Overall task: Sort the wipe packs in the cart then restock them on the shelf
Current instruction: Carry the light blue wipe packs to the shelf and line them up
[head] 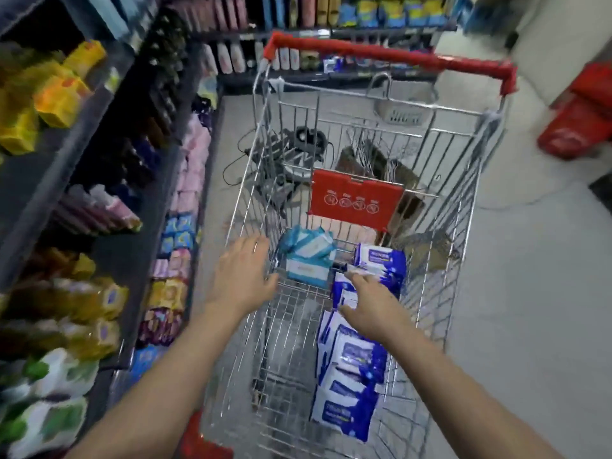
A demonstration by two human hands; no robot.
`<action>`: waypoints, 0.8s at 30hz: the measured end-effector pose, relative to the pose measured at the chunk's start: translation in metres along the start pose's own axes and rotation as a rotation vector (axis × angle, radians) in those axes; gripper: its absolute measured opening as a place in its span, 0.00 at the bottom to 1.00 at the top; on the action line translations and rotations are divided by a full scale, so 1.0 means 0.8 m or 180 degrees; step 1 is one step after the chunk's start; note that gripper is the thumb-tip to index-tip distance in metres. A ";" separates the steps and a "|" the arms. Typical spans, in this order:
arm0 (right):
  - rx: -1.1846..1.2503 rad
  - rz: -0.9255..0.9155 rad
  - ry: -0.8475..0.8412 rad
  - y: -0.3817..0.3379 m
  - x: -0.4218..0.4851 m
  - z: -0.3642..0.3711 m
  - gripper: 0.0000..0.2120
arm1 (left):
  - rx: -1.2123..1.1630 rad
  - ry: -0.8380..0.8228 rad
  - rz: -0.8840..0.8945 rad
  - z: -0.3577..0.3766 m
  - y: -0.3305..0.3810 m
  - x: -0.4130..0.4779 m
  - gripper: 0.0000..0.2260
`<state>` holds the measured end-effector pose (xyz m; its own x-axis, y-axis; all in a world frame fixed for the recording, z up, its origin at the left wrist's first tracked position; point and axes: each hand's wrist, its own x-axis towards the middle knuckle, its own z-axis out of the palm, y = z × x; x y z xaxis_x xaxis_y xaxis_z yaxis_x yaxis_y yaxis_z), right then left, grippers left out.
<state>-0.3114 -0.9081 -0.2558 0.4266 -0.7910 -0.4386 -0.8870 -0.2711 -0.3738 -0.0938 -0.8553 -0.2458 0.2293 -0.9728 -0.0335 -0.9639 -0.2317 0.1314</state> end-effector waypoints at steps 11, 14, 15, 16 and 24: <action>0.0428 0.0517 -0.0162 0.022 0.266 0.142 0.22 | -0.1224 -0.0758 -0.0455 0.271 -0.028 0.215 0.25; 0.0360 0.0547 -0.0132 0.031 0.296 0.164 0.26 | -0.1376 -0.0771 -0.0816 0.314 -0.024 0.242 0.34; 0.0269 0.0526 -0.0086 0.033 0.303 0.170 0.27 | -0.1339 -0.0765 -0.0842 0.328 -0.025 0.248 0.35; 0.0196 0.0477 -0.0012 0.034 0.308 0.174 0.27 | -0.1210 -0.0762 -0.0782 0.340 -0.027 0.251 0.35; -0.0270 0.0279 0.0360 0.030 0.353 0.199 0.22 | -0.1478 -0.0437 -0.0580 0.387 -0.033 0.251 0.32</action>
<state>-0.1843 -1.0509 -0.5186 0.3286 -0.8690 -0.3698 -0.9337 -0.2400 -0.2658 -0.0641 -1.0435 -0.5625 0.3379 -0.9145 -0.2223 -0.7410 -0.4041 0.5363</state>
